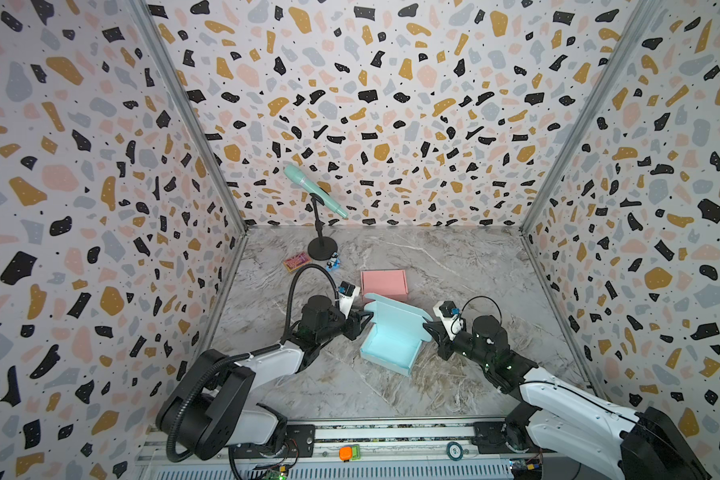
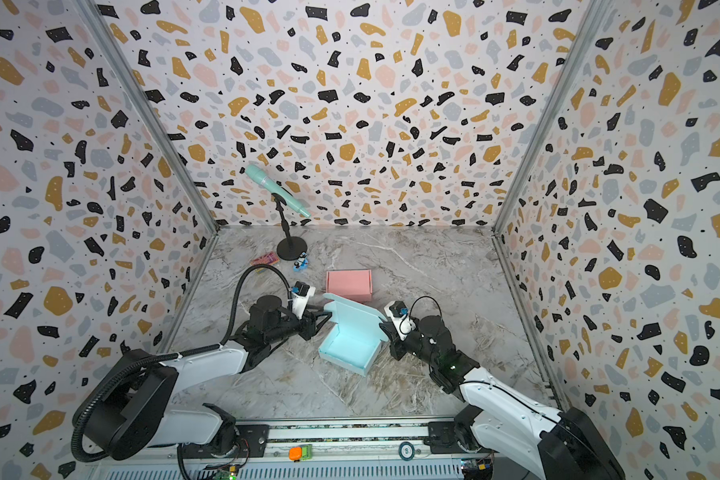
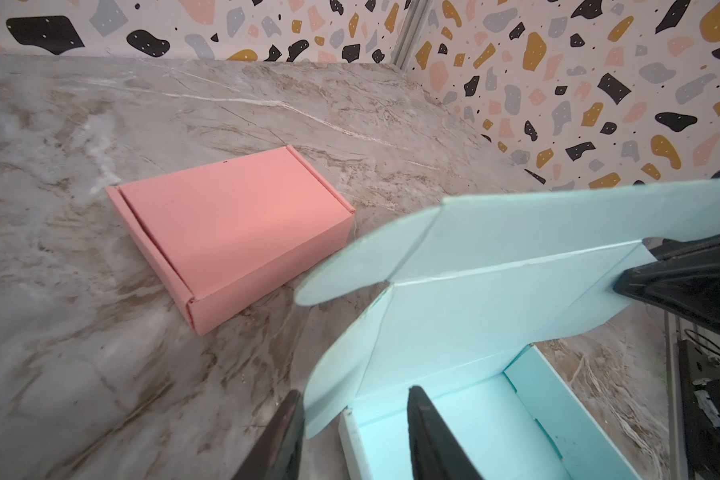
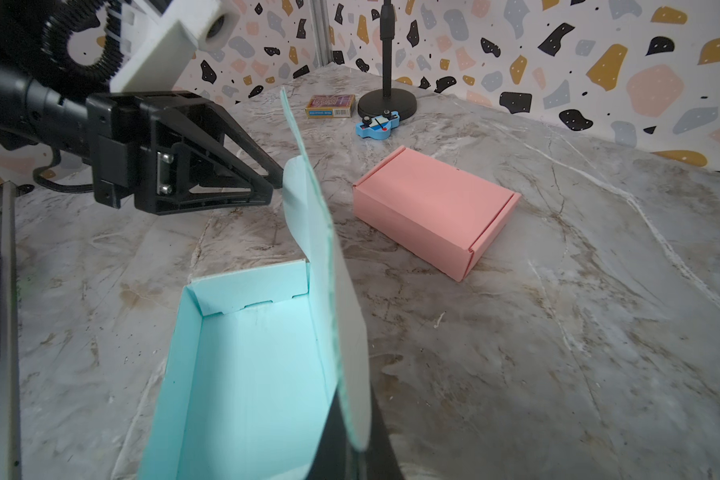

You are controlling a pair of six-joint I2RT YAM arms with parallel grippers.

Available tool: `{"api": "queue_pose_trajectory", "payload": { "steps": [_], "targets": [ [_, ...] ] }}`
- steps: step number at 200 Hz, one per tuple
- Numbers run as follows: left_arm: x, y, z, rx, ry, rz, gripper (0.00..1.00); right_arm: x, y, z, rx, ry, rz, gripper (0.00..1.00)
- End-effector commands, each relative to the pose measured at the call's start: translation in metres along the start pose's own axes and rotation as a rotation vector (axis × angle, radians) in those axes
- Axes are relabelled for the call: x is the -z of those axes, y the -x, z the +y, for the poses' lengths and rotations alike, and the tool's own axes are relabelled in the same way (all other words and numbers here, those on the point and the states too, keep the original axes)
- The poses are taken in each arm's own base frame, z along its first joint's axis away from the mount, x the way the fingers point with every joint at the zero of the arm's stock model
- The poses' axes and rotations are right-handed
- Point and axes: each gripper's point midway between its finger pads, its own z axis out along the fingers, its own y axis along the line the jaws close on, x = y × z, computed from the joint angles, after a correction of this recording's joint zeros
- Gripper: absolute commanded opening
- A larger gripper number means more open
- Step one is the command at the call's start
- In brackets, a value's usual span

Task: Fold the paper box

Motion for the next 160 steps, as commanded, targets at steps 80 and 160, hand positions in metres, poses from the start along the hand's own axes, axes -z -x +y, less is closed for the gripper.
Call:
{"api": "queue_pose_trajectory", "payload": {
  "steps": [80,160],
  "targets": [
    [0.0,0.019,0.02,-0.033,0.076,-0.054,0.48,-0.001,0.002,0.0,0.008,0.0,0.02,0.0],
    [-0.01,0.021,0.004,-0.057,-0.04,-0.046,0.48,-0.002,0.002,0.0,0.009,0.0,0.021,0.0]
  ]
}}
